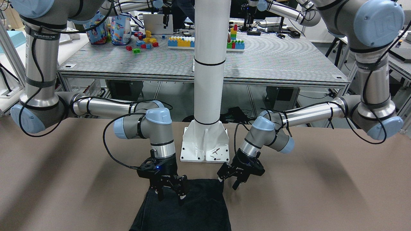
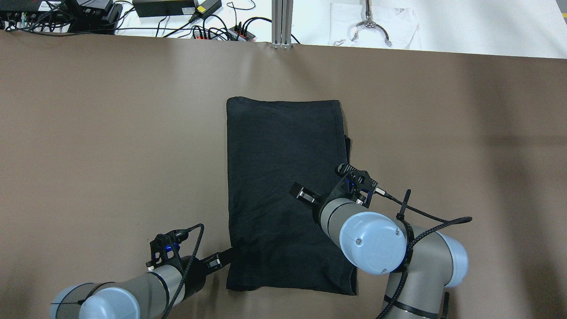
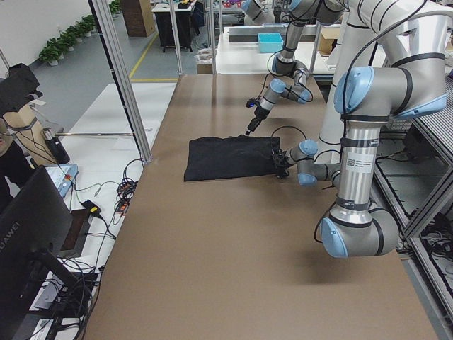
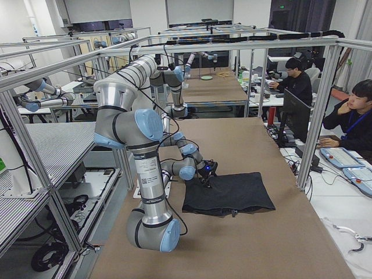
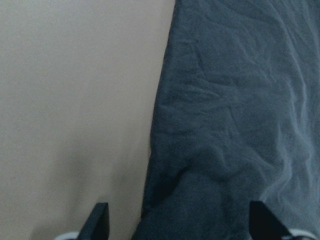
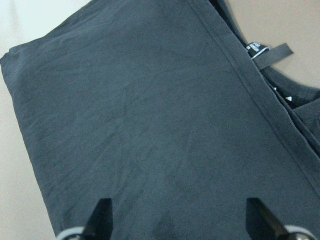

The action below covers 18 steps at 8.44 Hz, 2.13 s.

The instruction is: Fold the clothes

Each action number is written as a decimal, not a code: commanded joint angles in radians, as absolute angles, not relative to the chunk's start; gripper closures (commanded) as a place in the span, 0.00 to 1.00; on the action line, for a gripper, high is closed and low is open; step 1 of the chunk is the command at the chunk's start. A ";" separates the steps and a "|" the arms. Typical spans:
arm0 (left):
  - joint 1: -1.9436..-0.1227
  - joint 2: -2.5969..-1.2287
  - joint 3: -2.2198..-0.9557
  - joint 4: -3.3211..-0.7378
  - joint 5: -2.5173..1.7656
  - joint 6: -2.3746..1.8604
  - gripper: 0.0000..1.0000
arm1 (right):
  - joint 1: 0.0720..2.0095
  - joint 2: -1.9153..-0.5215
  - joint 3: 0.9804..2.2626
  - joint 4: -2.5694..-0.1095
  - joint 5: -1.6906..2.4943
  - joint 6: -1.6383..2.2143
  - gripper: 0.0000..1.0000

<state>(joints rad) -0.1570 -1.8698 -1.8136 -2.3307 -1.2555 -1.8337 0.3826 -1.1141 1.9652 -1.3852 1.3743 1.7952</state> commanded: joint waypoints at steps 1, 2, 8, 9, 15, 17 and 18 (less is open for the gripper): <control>-0.122 -1.875 -1.804 -2.332 -1.261 -1.836 0.00 | 0.382 -1.115 1.964 -1.385 1.373 1.793 0.06; -0.108 -1.878 -1.804 -2.332 -1.258 -1.836 0.00 | 0.382 -1.118 1.963 -1.385 1.373 1.793 0.06; -0.092 -1.862 -1.802 -2.333 -1.250 -1.835 0.23 | 0.382 -1.115 1.963 -1.385 1.373 1.792 0.06; -0.091 -1.870 -1.802 -2.333 -1.250 -1.835 0.33 | 0.382 -1.115 1.963 -1.385 1.373 1.792 0.06; -0.077 -1.870 -1.801 -2.332 -1.252 -1.833 0.80 | 0.382 -1.131 1.963 -1.359 1.371 1.792 0.06; -0.077 -1.868 -1.813 -2.333 -1.252 -1.833 1.00 | 0.382 -1.131 1.962 -1.359 1.371 1.792 0.06; -0.077 -1.878 -1.815 -2.332 -1.250 -1.833 1.00 | 0.380 -1.140 1.963 -1.359 1.368 1.790 0.07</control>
<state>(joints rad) -0.0770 -1.8694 -1.8083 -2.3322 -1.2512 -1.8332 0.3819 -1.1303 1.9628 -1.3592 1.3712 1.7916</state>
